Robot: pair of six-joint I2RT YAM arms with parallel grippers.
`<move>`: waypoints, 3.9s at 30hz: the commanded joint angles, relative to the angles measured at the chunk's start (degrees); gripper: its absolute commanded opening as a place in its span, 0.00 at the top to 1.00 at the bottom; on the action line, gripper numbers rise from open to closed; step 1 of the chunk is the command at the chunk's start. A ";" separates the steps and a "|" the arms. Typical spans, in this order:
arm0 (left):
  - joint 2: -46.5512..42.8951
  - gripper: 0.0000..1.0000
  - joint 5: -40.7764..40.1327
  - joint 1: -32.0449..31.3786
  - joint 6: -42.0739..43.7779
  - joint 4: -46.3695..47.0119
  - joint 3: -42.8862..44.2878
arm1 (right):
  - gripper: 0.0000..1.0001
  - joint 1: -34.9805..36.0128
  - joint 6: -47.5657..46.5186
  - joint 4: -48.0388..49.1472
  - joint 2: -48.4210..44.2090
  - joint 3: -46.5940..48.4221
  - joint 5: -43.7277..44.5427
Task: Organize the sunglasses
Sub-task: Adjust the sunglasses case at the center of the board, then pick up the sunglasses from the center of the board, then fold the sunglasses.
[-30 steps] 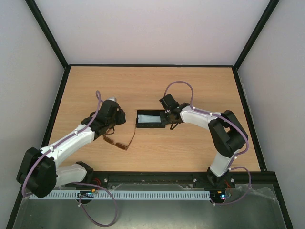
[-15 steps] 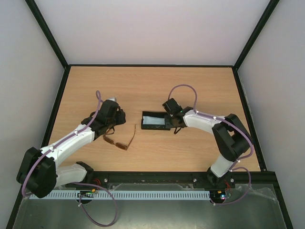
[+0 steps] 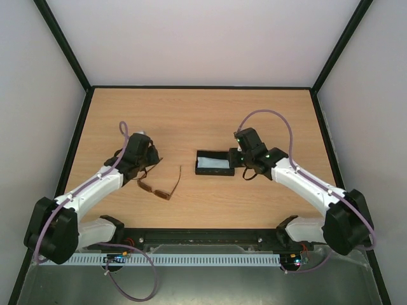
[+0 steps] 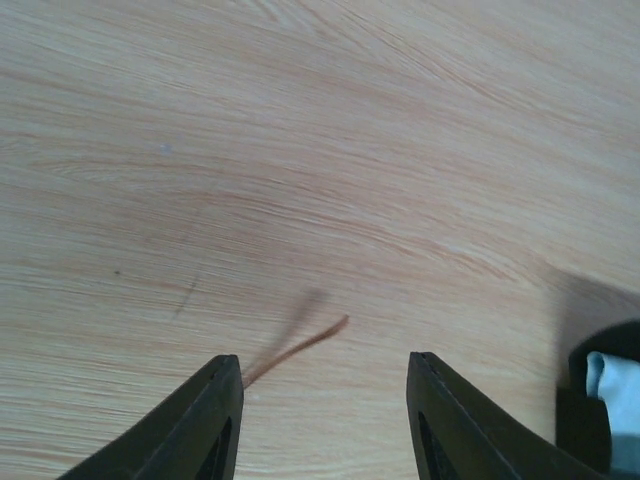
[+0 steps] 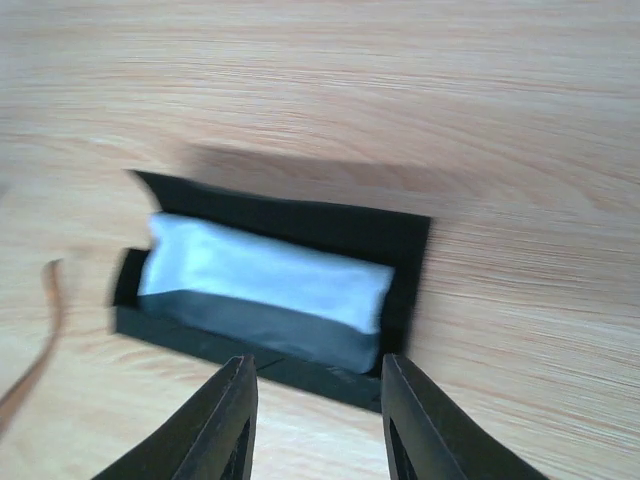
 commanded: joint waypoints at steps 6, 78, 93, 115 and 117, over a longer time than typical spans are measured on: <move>3.64 0.75 -1.70 6.45 -0.11 4.94 -0.83 | 0.64 12.59 5.12 -1.12 1.06 3.29 -8.13; -11.65 0.38 13.72 9.41 1.40 3.97 -5.51 | 0.98 28.78 18.72 -3.98 42.10 30.01 0.04; -17.43 0.44 22.24 7.76 1.88 -1.41 -2.36 | 0.99 27.10 11.83 -5.59 9.29 12.85 21.13; -1.30 0.69 11.40 -17.55 -1.41 0.21 6.26 | 0.99 24.35 6.56 -7.83 -1.44 6.20 24.44; 0.13 0.70 11.35 -19.10 -1.97 1.32 6.70 | 0.99 24.08 6.33 -7.54 -1.27 6.12 24.22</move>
